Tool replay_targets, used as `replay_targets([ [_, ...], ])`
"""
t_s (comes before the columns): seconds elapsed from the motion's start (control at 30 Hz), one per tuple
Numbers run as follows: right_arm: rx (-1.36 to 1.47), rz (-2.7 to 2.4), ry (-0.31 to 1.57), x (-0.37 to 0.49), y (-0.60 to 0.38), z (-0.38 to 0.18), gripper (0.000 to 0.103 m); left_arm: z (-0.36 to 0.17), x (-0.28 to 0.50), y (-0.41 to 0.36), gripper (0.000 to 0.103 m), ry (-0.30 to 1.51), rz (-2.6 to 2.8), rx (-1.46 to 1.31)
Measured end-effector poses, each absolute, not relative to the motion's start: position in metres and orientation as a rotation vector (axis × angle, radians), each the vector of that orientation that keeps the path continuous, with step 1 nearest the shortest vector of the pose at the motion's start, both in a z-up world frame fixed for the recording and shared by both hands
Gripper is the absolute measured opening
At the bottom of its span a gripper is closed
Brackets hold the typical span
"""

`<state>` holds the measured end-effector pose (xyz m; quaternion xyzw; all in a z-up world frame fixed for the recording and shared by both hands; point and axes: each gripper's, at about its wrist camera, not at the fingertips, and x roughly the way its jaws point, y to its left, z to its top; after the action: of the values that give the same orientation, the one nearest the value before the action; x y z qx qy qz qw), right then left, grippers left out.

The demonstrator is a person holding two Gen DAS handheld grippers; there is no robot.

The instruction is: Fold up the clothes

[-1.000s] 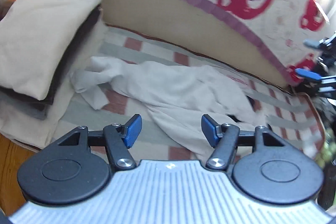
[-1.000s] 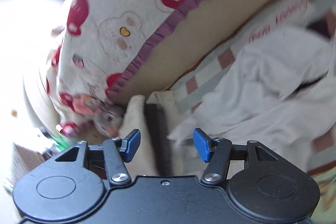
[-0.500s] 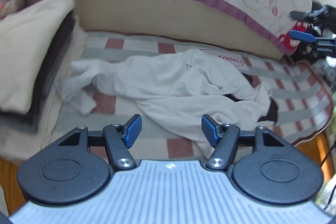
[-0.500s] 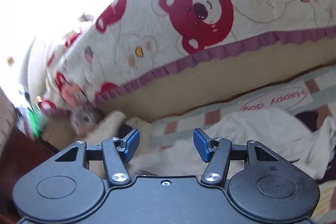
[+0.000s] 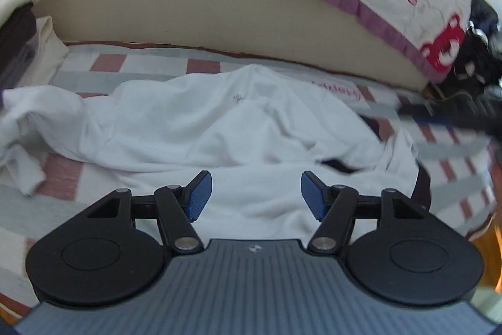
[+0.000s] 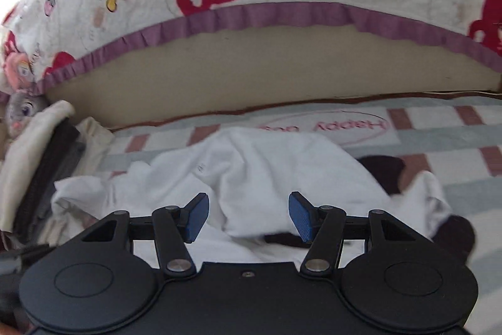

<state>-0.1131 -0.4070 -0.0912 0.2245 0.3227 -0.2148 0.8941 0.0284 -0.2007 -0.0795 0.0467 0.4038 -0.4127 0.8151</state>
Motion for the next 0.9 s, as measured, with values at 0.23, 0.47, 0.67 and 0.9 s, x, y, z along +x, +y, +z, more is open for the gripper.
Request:
replay_targets([
  [0.23,0.404,-0.367,0.681,-0.139,-0.392,-0.097,0.062,-0.075,-0.015,-0.221,0.062,0.766,-0.923,0.234],
  [0.47,0.483,-0.301,0.815,-0.165,-0.418,-0.172,0.062,-0.11,-0.049,-0.202,0.062,0.745,-1.052,0.52],
  [0.67,0.801,-0.34,0.841,-0.178,-0.457,-0.218,0.062,-0.141,-0.045,-0.205,0.0,0.768,-1.032,0.641],
  [0.9,0.813,-0.312,0.794,-0.173,-0.454,-0.227,0.054,-0.164,-0.023,-0.185,0.0,0.99,-1.054,0.522],
])
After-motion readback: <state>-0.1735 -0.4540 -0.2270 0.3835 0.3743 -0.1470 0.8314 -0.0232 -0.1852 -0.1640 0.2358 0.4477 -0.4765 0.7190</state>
